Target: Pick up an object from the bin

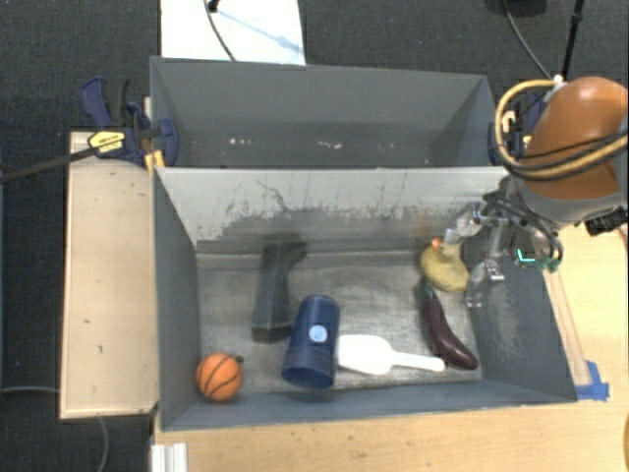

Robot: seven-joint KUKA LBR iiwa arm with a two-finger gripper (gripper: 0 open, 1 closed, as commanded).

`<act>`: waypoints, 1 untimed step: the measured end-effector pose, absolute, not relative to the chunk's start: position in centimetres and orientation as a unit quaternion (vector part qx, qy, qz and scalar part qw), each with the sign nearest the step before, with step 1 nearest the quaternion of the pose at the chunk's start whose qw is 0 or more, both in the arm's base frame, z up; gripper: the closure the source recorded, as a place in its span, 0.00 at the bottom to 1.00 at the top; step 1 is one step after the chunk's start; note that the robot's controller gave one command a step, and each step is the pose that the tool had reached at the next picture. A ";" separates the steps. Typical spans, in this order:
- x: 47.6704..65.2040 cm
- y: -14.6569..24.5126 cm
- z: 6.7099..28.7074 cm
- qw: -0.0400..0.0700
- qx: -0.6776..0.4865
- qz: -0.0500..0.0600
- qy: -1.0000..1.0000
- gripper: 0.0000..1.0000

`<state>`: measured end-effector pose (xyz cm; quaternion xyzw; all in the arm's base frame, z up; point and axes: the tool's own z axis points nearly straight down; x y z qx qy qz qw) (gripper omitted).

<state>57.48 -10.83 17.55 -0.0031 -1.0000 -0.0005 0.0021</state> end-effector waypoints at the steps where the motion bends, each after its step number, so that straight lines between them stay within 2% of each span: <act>1: 57.7 -10.8 18.0 -0.002 -0.002 0.000 -1.000 0.00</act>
Offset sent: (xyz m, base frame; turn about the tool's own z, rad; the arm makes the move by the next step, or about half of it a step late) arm -0.0839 0.1202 -0.1055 -0.1549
